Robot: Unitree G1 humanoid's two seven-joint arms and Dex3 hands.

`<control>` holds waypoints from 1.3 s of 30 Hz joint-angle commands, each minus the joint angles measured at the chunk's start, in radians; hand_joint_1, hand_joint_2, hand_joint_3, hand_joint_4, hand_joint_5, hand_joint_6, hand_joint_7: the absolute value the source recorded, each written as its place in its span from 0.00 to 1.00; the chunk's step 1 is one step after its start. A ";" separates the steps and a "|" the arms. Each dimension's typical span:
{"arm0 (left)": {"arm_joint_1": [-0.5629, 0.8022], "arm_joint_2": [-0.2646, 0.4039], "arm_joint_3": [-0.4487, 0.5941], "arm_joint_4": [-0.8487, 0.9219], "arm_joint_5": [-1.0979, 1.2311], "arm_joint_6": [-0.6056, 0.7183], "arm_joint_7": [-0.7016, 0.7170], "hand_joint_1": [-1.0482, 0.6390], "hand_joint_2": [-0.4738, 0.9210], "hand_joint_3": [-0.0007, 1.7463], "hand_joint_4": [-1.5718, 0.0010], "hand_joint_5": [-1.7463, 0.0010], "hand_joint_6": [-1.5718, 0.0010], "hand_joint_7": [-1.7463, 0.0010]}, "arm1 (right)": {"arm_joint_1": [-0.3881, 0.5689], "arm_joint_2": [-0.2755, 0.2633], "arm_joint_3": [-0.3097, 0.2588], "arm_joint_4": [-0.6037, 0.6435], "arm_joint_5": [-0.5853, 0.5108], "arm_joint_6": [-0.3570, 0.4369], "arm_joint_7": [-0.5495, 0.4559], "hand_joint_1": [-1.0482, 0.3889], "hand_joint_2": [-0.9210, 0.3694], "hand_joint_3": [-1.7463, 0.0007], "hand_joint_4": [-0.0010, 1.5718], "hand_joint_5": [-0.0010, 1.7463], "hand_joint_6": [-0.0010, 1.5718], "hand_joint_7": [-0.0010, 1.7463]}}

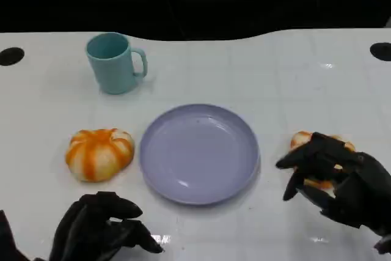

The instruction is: Grasp the bread from the table and place it into the plate.

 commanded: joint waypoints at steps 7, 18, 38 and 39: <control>-0.011 0.020 0.006 0.009 0.014 -0.021 0.000 0.06 0.79 0.00 0.00 0.76 0.00 0.91 | -0.059 -0.074 -0.046 0.072 -0.223 -0.199 -0.168 0.40 0.00 0.90 0.22 0.41 0.26 0.22; -0.005 0.017 0.005 -0.004 0.021 -0.013 0.013 0.05 0.79 0.00 0.00 0.75 0.00 0.90 | -0.091 -0.208 -0.023 0.089 -0.577 -0.269 -0.385 0.40 0.00 0.97 0.12 0.23 0.22 0.05; -0.016 0.011 0.006 0.010 0.021 -0.016 0.015 0.05 0.79 0.00 0.00 0.74 0.00 0.90 | -0.124 -0.352 0.148 -0.063 -1.054 0.008 -0.587 0.48 0.11 1.00 0.01 0.17 0.16 0.01; -0.016 0.011 0.007 0.011 0.020 -0.017 0.014 0.05 0.79 0.00 0.00 0.74 0.00 0.90 | -0.135 -0.354 0.161 -0.050 -1.059 0.014 -0.588 0.48 0.11 1.00 0.02 0.17 0.17 0.01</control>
